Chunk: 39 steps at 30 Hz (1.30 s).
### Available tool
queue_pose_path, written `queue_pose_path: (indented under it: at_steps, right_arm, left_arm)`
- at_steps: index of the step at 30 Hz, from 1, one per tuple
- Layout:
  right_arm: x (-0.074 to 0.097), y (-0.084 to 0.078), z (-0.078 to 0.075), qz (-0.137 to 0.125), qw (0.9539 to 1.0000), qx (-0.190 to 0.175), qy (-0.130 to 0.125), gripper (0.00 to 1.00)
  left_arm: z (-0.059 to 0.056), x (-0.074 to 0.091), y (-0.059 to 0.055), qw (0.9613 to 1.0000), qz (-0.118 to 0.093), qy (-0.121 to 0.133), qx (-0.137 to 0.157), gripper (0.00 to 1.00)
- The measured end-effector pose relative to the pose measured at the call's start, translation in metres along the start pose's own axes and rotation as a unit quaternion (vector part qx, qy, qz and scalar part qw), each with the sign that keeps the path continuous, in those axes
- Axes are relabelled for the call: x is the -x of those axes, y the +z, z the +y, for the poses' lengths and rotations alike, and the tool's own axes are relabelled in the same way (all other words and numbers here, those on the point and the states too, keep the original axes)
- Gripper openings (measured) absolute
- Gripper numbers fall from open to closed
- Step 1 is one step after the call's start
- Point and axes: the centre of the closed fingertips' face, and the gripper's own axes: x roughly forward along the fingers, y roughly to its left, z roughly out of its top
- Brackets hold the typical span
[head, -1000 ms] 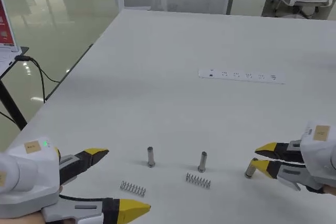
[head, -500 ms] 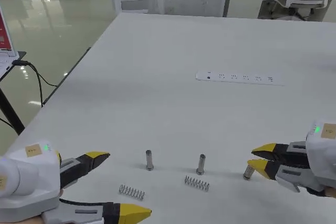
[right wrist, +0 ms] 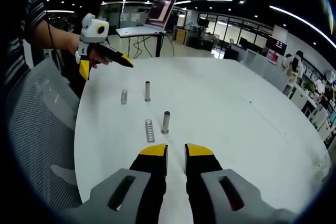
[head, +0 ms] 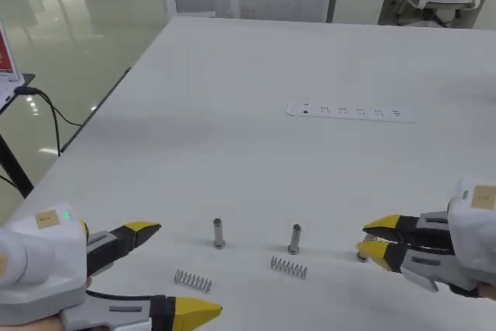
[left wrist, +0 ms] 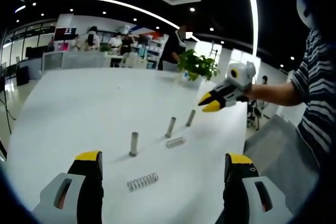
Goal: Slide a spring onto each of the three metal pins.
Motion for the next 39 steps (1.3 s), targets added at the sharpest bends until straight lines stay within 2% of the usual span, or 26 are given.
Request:
queue_pose_path:
  at_steps: [9, 28, 39]
  right_arm:
    - [-0.004, 0.005, 0.013, -0.002, 0.9999, 0.003, 0.017, 0.11]
    - [-0.030, 0.025, 0.041, -0.012, 0.9982, 0.021, 0.055, 0.11]
    - [-0.052, 0.019, 0.052, 0.000, 0.9973, 0.023, 0.069, 0.10]
  left_arm:
    - [0.000, 0.000, -0.002, 1.0000, 0.000, 0.000, 0.004, 0.93]
    - [-0.002, 0.001, -0.002, 1.0000, 0.000, 0.000, 0.005, 0.93]
    - [-0.001, 0.004, 0.000, 1.0000, -0.002, 0.003, 0.005, 0.93]
